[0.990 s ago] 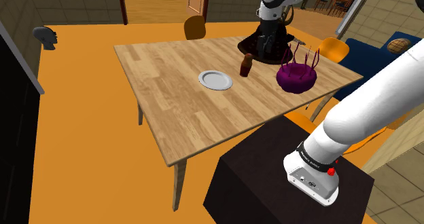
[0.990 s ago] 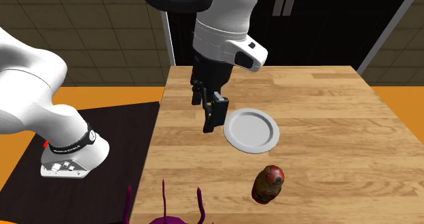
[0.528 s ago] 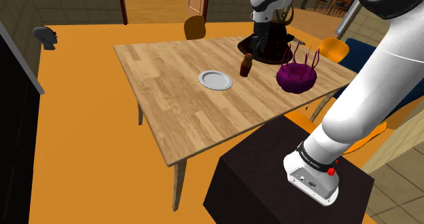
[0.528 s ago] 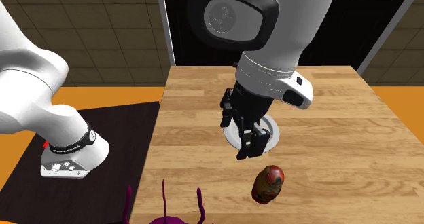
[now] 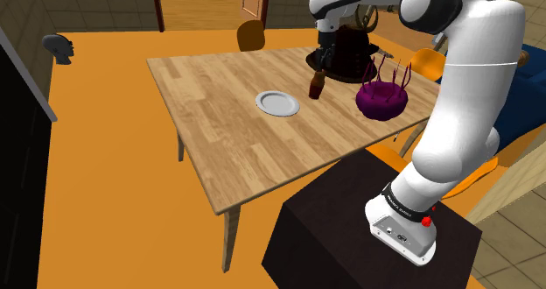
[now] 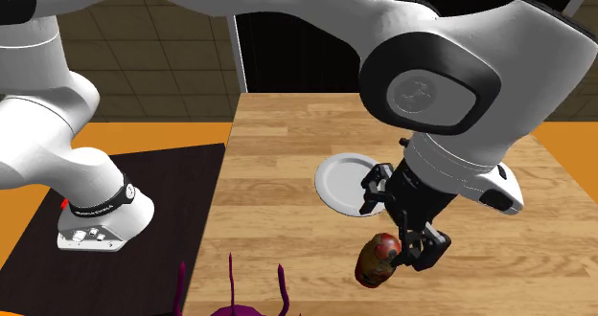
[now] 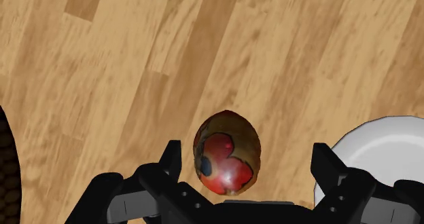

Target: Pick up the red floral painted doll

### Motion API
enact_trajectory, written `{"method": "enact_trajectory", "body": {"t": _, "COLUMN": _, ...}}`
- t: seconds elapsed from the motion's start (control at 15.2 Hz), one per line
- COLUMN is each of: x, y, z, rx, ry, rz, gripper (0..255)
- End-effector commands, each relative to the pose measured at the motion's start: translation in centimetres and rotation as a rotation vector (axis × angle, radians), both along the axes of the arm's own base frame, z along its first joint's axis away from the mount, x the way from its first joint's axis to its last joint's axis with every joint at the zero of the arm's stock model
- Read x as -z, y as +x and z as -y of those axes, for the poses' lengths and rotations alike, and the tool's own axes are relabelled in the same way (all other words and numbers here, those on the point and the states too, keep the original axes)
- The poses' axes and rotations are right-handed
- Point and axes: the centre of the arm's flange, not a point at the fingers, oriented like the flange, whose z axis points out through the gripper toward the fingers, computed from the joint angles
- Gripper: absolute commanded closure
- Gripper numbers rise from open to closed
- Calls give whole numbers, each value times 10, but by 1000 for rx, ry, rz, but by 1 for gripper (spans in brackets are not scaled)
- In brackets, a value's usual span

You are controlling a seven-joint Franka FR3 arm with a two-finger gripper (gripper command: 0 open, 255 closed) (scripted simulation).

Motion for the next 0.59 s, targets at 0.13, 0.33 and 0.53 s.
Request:
{"method": "enact_trajectory", "body": {"t": 0.13, "x": 23, "y": 10, "z": 9, "rx": -1, "ry": 3, "rz": -1, "gripper": 0}}
{"method": "enact_trajectory", "body": {"t": 0.33, "x": 38, "y": 10, "z": 9, "rx": -1, "ry": 3, "rz": -1, "gripper": 0}}
{"method": "enact_trajectory", "body": {"t": 0.53, "x": 47, "y": 10, "z": 9, "rx": -1, "ry": 3, "rz": -1, "gripper": 0}}
